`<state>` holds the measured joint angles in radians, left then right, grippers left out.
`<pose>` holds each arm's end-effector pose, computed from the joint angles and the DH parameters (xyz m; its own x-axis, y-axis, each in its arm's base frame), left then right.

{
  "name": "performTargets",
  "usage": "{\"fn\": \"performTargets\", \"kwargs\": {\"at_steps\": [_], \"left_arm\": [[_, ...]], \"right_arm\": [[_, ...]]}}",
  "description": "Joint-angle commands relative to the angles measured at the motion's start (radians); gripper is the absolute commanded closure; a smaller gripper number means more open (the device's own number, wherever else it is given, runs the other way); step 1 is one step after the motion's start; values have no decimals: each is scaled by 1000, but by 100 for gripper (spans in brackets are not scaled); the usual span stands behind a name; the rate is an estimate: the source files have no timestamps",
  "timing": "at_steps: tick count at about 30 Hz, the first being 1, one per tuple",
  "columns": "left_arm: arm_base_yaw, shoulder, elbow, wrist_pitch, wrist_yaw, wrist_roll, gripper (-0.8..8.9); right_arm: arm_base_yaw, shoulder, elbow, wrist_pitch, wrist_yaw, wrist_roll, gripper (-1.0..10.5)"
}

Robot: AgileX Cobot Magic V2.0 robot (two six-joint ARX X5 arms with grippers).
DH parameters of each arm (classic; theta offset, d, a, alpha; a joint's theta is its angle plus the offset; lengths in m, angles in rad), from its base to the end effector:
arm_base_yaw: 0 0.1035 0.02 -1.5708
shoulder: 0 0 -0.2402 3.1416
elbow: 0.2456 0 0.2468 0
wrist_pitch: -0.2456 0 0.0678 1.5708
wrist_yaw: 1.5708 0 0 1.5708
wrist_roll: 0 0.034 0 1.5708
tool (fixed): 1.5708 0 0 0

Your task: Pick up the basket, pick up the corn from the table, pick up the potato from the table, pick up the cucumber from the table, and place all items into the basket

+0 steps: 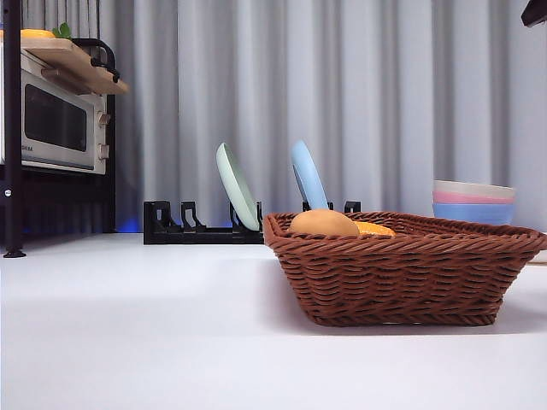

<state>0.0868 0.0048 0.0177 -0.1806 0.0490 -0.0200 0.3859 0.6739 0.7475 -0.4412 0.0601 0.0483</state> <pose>0.1184 0.0086 0.1508 0.9853 0.0366 -0.1667 -0.0418 0.9987 -0.0279 0.1505 0.0589 0.2943 0.8856 0.2950 -0.3587 -0.3073 0.9513 0.0235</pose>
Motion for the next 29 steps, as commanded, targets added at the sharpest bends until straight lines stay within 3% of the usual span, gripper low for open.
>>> {"fn": "performTargets", "kwargs": {"at_steps": [1, 3, 5, 9, 12, 14, 21, 29], "left_arm": [[3, -3, -14, 5, 5, -10, 815], [3, -3, -14, 5, 5, -10, 815], [3, -3, -14, 3, 5, -10, 815], [3, -3, -14, 3, 4, -10, 815], [3, -3, -14, 3, 5, -10, 815], [3, -3, -14, 3, 5, -10, 815], [3, -3, -14, 3, 4, -10, 815], [3, -3, -14, 3, 4, -10, 815]], "right_arm": [[1, -1, -6, 5, -1, 10, 945], [10, -6, -6, -2, -3, 5, 945], [5, -56, -6, -17, 25, -95, 945], [-51, -132, -20, -2, 11, -192, 945], [-139, -211, -84, 51, -92, -222, 945], [-196, -277, -163, 119, -173, -225, 945], [-267, -481, -475, 316, -294, -214, 945], [-269, -627, -690, 367, -296, -159, 945]]}}
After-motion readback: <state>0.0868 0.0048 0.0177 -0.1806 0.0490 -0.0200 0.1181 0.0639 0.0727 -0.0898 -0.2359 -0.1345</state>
